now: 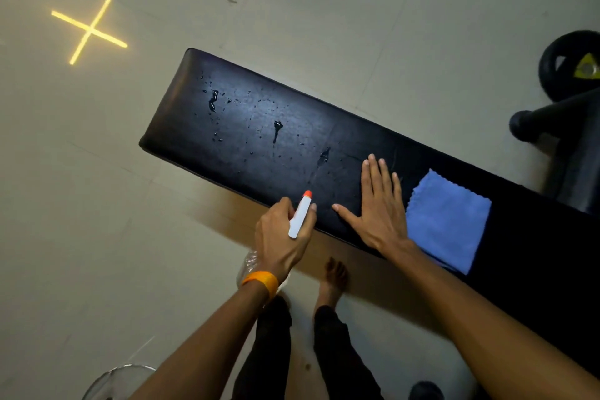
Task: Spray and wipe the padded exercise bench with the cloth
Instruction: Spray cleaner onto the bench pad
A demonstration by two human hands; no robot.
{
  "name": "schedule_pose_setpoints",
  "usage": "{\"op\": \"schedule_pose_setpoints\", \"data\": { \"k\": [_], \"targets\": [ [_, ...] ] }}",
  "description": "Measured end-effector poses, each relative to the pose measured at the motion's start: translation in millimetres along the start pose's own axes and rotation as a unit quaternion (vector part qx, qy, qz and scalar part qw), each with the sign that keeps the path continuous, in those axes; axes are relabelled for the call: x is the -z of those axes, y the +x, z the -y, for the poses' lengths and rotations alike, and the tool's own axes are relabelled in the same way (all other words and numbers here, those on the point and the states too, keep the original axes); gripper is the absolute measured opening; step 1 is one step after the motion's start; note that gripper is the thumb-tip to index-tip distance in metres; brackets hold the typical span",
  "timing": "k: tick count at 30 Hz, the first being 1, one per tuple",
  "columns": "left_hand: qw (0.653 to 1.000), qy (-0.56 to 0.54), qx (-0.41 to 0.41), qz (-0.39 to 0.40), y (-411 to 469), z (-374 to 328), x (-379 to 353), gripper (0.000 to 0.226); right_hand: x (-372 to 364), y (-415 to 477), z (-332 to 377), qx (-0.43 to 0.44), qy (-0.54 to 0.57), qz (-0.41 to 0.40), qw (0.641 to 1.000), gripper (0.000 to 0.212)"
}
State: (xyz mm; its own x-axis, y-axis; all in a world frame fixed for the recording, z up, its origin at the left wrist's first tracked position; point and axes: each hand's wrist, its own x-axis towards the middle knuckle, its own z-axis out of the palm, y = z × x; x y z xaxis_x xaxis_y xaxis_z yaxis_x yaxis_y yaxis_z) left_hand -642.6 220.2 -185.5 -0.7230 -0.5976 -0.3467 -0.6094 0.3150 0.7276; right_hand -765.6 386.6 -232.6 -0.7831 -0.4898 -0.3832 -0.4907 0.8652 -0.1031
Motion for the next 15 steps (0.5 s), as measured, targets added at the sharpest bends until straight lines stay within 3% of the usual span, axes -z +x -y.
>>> {"op": "schedule_pose_setpoints", "data": {
  "k": [4, 8, 11, 15],
  "targets": [
    [1.000, -0.002, 0.004, 0.004, -2.5, -1.3, -3.5, 0.050, 3.5, -0.1, -1.2, 0.007, 0.025, 0.002, 1.000, 0.105],
    [0.998, 0.010, -0.055, 0.017, -10.5, -8.9, -8.3, 0.037, 15.2, -7.0, -6.2, -0.004, 0.129, -0.013, 0.992, 0.092],
    [0.994, 0.013, -0.102, 0.021, -16.1, -25.6, -16.1, 0.035, 25.7, -18.1, -18.7, -0.048, 0.192, -0.068, 0.978, 0.077],
    [0.988, -0.007, -0.153, 0.016, -21.9, -58.3, -30.3, 0.035, 32.8, -35.8, -51.7, -0.147, 0.196, -0.172, 0.954, 0.051]
  ]
}}
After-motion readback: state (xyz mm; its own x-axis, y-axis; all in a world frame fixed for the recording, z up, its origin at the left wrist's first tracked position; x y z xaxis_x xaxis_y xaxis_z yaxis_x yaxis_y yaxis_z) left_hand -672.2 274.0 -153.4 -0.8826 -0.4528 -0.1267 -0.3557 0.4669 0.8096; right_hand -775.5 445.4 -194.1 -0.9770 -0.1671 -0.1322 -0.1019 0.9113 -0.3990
